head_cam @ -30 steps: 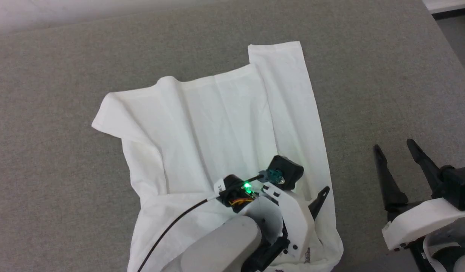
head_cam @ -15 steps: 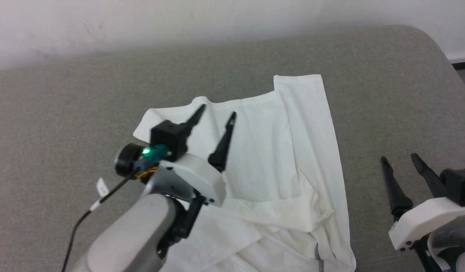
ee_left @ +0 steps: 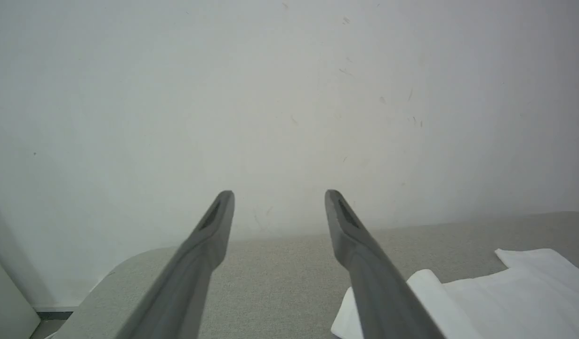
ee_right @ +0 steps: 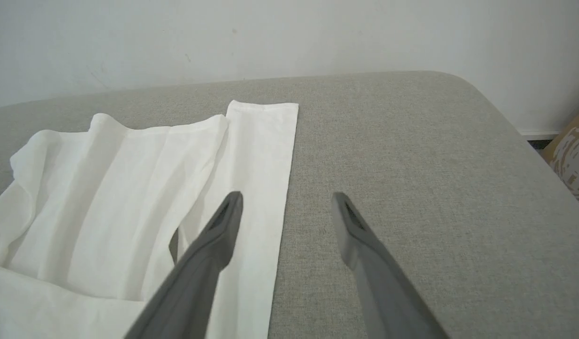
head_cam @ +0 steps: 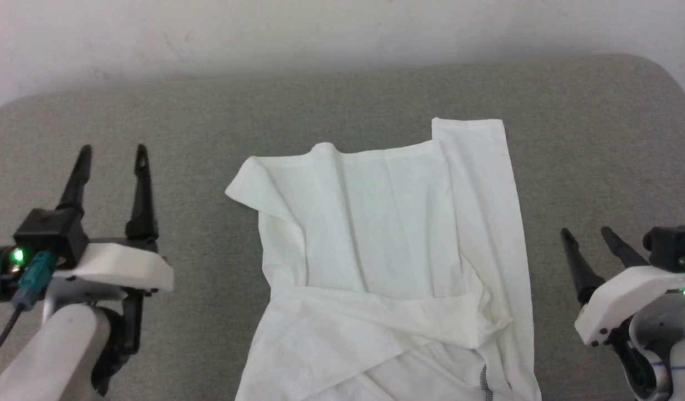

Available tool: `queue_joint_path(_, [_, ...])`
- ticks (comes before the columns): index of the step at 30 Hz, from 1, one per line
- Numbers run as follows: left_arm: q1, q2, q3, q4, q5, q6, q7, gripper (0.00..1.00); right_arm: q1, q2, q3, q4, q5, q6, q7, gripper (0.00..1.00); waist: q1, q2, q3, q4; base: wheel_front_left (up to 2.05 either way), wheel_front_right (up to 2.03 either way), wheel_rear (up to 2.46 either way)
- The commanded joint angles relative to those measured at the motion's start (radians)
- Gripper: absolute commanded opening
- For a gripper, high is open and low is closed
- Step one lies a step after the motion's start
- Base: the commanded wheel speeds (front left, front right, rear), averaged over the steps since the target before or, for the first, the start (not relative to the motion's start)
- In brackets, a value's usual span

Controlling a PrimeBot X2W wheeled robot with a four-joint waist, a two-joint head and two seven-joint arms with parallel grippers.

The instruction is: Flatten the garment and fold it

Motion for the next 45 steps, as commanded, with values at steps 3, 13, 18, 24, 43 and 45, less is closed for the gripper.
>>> queue_joint_path(3, [0.071, 0.045, 0.051, -0.010, -0.006, 0.030, -0.020, 1.00, -0.086, -0.031, -0.008, 0.106, 0.038, -0.002, 0.026, 1.00, 0.0001, 0.0000, 0.021, 0.014, 0.00, 0.00, 0.00])
queue_joint_path(13, [0.150, 0.092, 0.114, -0.099, -0.027, 0.033, -0.037, 1.00, -0.437, -0.158, -0.030, 0.487, 0.149, -0.002, 0.161, 1.00, 0.0001, 0.0000, 0.151, 0.097, 0.00, 0.00, 0.00])
queue_joint_path(18, [0.134, 0.084, 0.124, -0.140, -0.033, 0.017, -0.042, 1.00, -0.646, -0.222, -0.015, 0.630, 0.187, -0.002, 0.295, 1.00, 0.0001, 0.0000, 0.251, 0.146, 0.00, 0.00, 0.00])
queue_joint_path(24, [0.110, 0.063, 0.144, -0.179, -0.031, 0.002, -0.049, 1.00, -0.871, -0.274, 0.034, 0.735, 0.232, -0.002, 0.461, 1.00, 0.0001, 0.0000, 0.361, 0.196, 0.00, 0.00, 0.00])
queue_joint_path(43, [0.069, -0.060, 0.197, -0.171, 0.035, -0.096, -0.054, 1.00, -1.030, -0.334, 0.190, 0.959, 0.255, -0.002, 0.713, 0.13, 0.0001, 0.0000, 0.505, 0.265, 0.00, 0.00, 0.00])
queue_joint_path(45, [0.072, -0.068, 0.201, -0.158, 0.041, -0.106, -0.054, 1.00, -1.019, -0.329, 0.191, 0.977, 0.268, -0.002, 0.743, 0.00, 0.0001, 0.0000, 0.494, 0.263, 0.00, 0.00, 0.00])
